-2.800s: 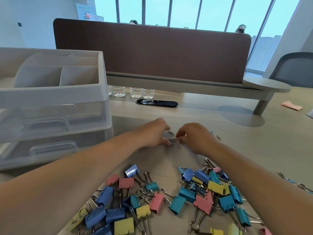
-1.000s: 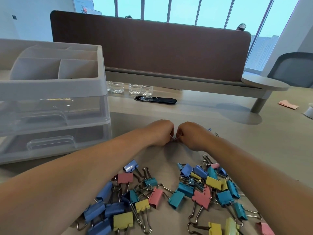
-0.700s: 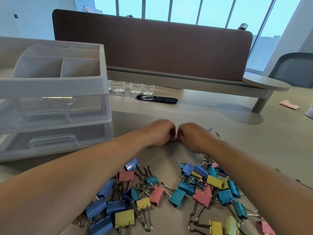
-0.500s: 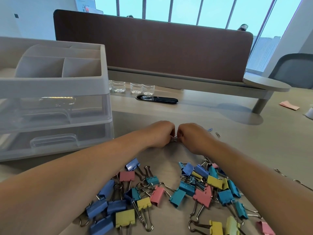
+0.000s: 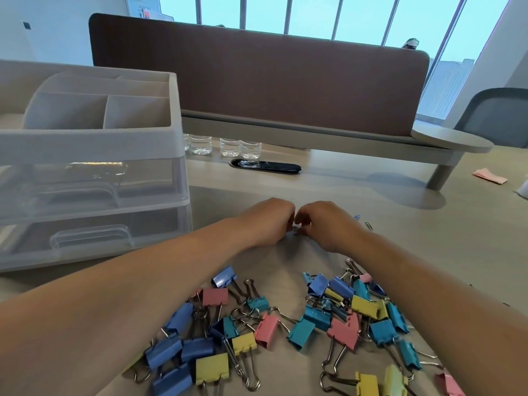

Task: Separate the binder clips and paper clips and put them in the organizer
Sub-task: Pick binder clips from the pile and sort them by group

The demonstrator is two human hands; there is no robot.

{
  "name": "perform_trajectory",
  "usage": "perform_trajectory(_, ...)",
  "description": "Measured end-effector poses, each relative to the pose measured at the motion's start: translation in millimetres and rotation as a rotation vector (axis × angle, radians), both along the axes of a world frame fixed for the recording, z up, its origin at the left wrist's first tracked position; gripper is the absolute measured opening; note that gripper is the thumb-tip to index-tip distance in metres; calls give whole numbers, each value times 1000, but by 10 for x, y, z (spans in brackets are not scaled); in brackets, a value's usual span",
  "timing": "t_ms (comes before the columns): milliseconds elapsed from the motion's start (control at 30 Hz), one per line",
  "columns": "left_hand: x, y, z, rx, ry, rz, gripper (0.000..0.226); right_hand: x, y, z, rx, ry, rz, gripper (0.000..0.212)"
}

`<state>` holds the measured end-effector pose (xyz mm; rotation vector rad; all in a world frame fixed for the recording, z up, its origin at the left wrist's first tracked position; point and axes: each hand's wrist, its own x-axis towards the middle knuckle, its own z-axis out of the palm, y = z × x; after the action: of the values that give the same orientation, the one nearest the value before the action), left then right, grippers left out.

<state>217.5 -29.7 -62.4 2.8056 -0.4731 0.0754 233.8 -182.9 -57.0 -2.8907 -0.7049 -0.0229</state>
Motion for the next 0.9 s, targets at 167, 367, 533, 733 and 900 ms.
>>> perform_trajectory(167,32,28,-12,-3,6,6,13,34,-3,75,-15,37,19,22)
perform_trajectory(367,62,52,-4,-12,15,42,14,91,-10,81,-10,56,10,15)
perform_trajectory(533,36,70,4,-59,19,72,15,105,-3,81,-23,46,-6,11)
perform_trajectory(733,20,73,1,-90,33,107,15,85,21,72,-53,67,-23,13)
perform_trajectory(900,2,71,7,-96,32,107,17,44,49,67,-104,56,-35,17)
